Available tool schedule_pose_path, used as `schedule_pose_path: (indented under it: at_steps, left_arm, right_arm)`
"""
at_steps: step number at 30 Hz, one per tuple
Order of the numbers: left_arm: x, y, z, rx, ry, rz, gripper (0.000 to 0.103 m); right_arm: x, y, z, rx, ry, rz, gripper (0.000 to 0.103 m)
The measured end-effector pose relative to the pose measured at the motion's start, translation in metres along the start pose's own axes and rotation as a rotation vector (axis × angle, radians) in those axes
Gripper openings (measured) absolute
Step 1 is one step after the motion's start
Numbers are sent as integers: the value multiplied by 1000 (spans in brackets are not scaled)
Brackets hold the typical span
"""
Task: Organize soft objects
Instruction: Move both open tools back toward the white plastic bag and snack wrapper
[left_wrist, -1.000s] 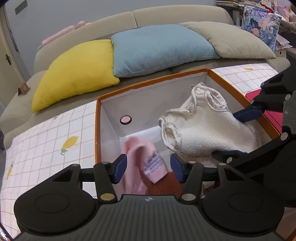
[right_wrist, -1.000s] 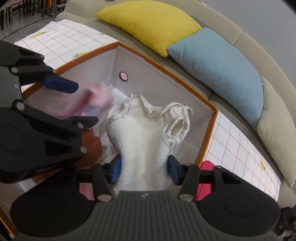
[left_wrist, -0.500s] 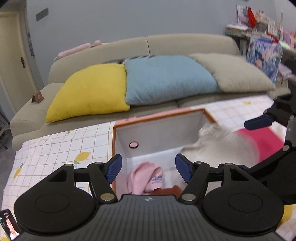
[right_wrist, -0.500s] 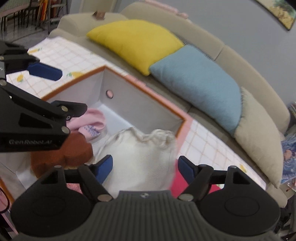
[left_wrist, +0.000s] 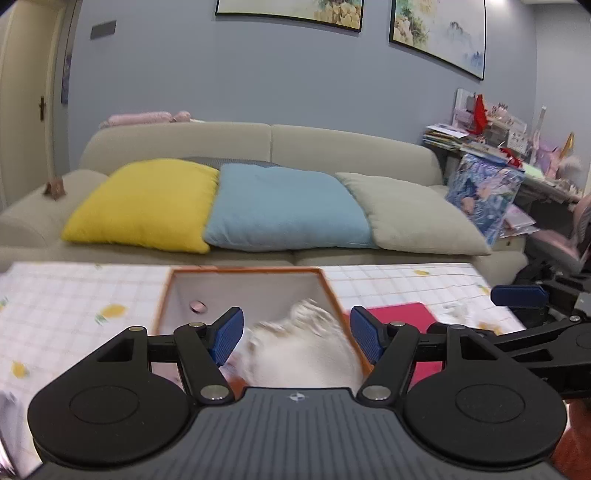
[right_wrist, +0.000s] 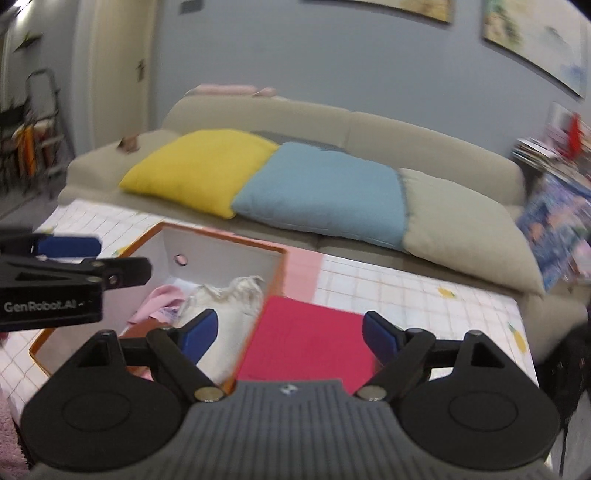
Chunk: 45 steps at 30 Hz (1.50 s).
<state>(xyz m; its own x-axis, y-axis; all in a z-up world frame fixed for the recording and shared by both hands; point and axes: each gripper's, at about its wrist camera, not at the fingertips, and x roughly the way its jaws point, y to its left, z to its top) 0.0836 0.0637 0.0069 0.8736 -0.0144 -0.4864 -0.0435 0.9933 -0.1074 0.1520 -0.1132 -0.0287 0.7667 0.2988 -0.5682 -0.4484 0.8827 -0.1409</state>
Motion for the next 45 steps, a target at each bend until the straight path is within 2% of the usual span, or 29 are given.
schedule_pose_path:
  at_steps: [5, 14, 19, 24, 27, 30, 34, 38, 41, 43, 45]
  left_arm:
    - [-1, -29, -18, 38, 45, -32, 78]
    - [5, -76, -35, 96, 147, -152, 78]
    - [8, -94, -43, 119, 181, -192, 78]
    - [14, -109, -40, 139, 188, -229, 78]
    - [20, -120, -35, 164, 185, -256, 78]
    - [33, -135, -27, 195, 199, -285, 78]
    - [57, -160, -18, 248, 218, -315, 78]
    - [91, -181, -7, 248, 275, -365, 78]
    - [119, -194, -3, 227, 316, -355, 78]
    - [136, -202, -3, 238, 332, -325, 78]
    - [153, -210, -5, 256, 349, -296, 78]
  right_arm:
    - [-24, -24, -31, 53, -7, -63, 86]
    - [-33, -53, -76, 96, 93, -224, 86]
    - [-35, -69, -93, 177, 146, -237, 86]
    - [-37, -82, -100, 206, 131, -260, 85]
    - [-31, -96, -103, 217, 126, -285, 80]
    - [-23, -111, -106, 220, 124, -332, 77]
    - [-8, -132, -107, 218, 122, -377, 64]
    - [7, -156, -115, 306, 94, -357, 64]
    - [23, -173, -124, 385, 100, -327, 63]
    - [36, -182, -129, 416, 115, -317, 57]
    - [46, -189, -133, 445, 113, -308, 57]
